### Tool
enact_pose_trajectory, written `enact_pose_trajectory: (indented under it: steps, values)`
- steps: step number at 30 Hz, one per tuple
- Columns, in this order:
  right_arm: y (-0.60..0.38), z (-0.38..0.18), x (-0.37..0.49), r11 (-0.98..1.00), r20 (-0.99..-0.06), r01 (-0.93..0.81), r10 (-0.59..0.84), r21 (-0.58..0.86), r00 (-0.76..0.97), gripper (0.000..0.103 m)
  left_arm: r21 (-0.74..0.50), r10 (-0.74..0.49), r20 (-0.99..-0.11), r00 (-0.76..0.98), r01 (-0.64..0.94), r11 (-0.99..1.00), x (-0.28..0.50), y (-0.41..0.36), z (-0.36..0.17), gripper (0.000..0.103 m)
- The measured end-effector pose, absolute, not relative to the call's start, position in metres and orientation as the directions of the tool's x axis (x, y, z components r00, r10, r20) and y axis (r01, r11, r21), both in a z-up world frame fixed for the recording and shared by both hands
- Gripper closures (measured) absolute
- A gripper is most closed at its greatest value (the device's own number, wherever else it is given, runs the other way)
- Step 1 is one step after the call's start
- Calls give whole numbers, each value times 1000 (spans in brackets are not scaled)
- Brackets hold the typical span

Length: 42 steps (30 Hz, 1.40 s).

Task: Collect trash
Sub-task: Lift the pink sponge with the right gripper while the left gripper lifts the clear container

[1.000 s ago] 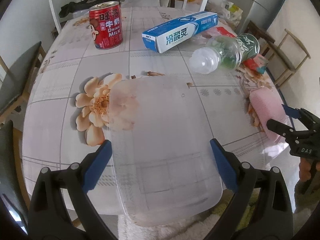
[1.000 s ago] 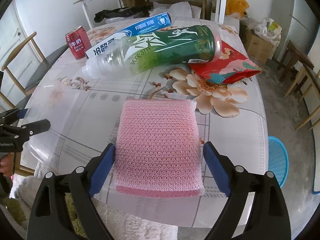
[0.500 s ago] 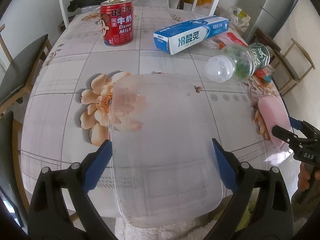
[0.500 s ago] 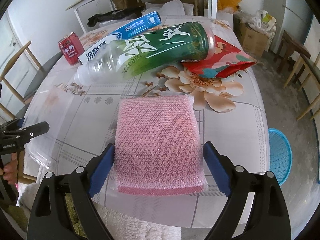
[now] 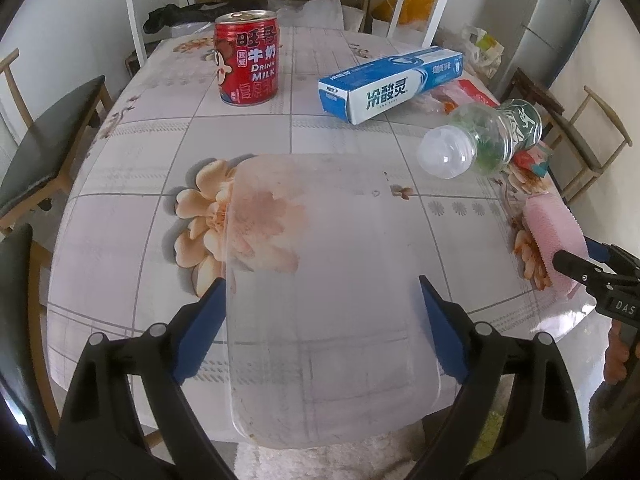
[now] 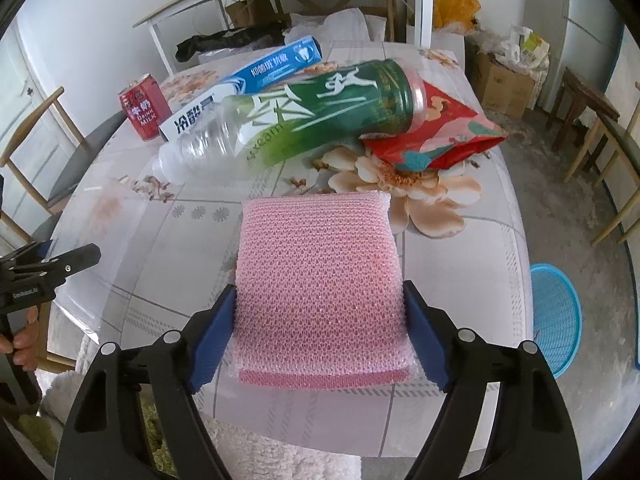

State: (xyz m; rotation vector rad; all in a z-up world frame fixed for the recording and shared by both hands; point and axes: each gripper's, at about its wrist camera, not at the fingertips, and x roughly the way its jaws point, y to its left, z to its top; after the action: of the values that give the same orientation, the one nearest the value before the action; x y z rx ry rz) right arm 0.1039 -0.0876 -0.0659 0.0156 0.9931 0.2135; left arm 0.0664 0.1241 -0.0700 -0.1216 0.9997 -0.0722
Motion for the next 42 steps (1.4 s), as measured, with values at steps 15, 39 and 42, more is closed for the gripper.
enact_pose_trajectory:
  steps: [15, 39, 42]
  values:
    - [-80, -45, 102, 976, -794, -192, 200, 107, 574, 26, -160, -116, -760, 639, -11, 987, 50, 136, -46, 19]
    - [-89, -6, 79, 973, -714, -177, 230, 150, 661, 26, -294, -275, -567, 777, 121, 948, 41, 119, 24, 20]
    - [-96, -1, 76, 975, -702, -160, 221, 153, 677, 26, -298, -292, -548, 784, 143, 944, 42, 114, 30, 20]
